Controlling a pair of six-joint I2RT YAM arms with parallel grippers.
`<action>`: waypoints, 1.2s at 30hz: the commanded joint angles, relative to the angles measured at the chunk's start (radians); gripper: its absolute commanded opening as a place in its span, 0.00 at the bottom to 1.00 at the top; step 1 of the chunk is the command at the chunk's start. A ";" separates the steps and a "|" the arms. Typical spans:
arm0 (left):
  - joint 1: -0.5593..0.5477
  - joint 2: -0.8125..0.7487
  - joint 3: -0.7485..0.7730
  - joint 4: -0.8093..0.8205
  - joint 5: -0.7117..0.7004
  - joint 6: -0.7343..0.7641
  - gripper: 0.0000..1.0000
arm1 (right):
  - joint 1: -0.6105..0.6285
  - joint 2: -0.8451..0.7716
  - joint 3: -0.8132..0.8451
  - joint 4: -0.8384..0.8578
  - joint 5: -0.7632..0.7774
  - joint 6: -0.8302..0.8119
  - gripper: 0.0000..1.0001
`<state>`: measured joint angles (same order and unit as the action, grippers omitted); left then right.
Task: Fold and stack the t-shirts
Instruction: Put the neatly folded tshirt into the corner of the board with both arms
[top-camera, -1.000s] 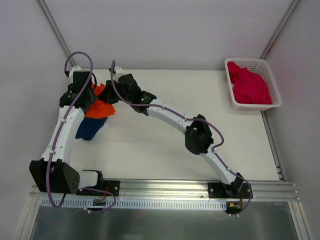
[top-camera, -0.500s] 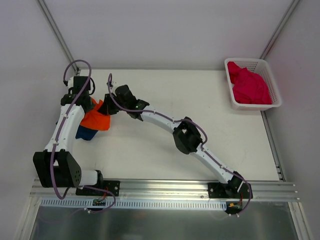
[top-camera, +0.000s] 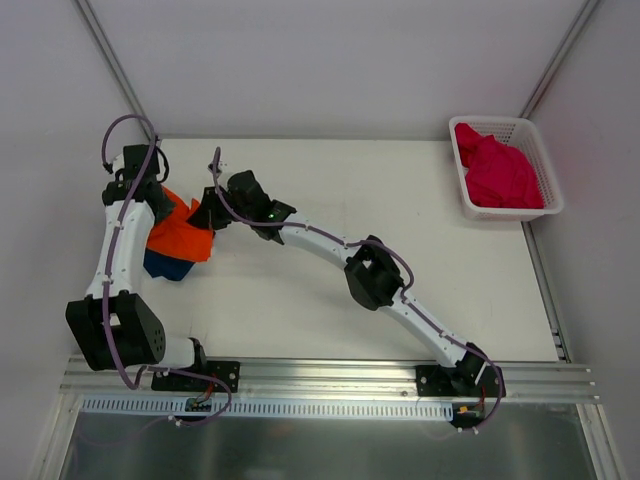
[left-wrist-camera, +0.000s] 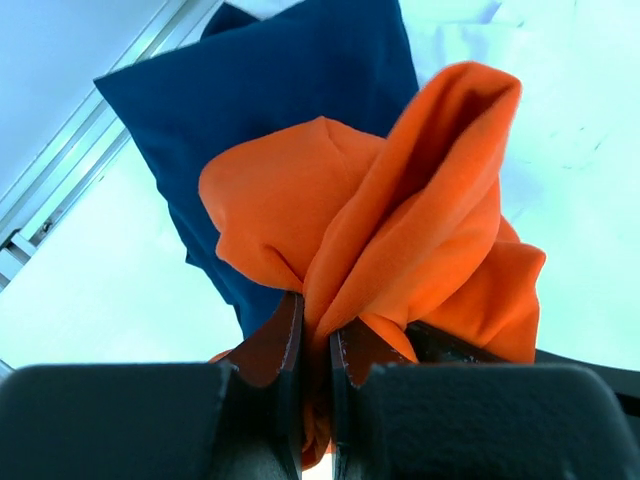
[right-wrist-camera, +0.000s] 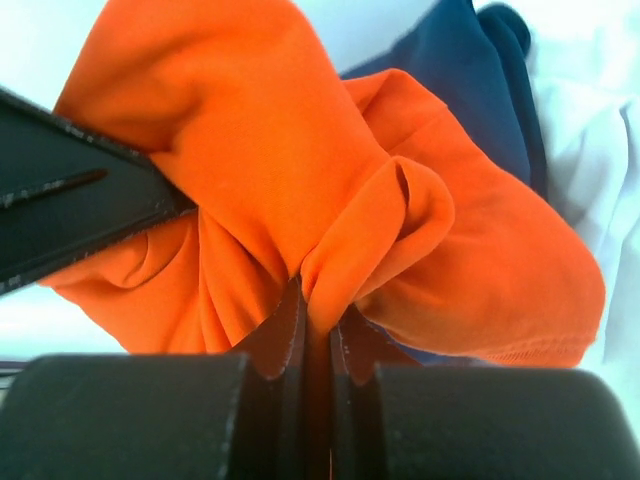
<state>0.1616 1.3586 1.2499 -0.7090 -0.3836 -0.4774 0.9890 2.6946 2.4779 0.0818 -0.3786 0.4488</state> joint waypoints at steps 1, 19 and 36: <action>0.073 0.017 0.157 0.167 -0.167 0.046 0.00 | -0.010 0.001 0.009 -0.117 -0.083 -0.019 0.04; 0.200 0.194 0.436 0.178 -0.118 0.137 0.00 | -0.004 0.005 -0.094 -0.116 -0.137 -0.047 0.03; 0.253 0.217 0.537 0.243 -0.003 0.151 0.00 | 0.000 0.004 0.079 0.113 -0.206 0.096 0.05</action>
<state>0.3191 1.6108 1.6840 -0.9409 -0.1398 -0.3706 0.9840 2.7094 2.5317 0.2489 -0.3672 0.5285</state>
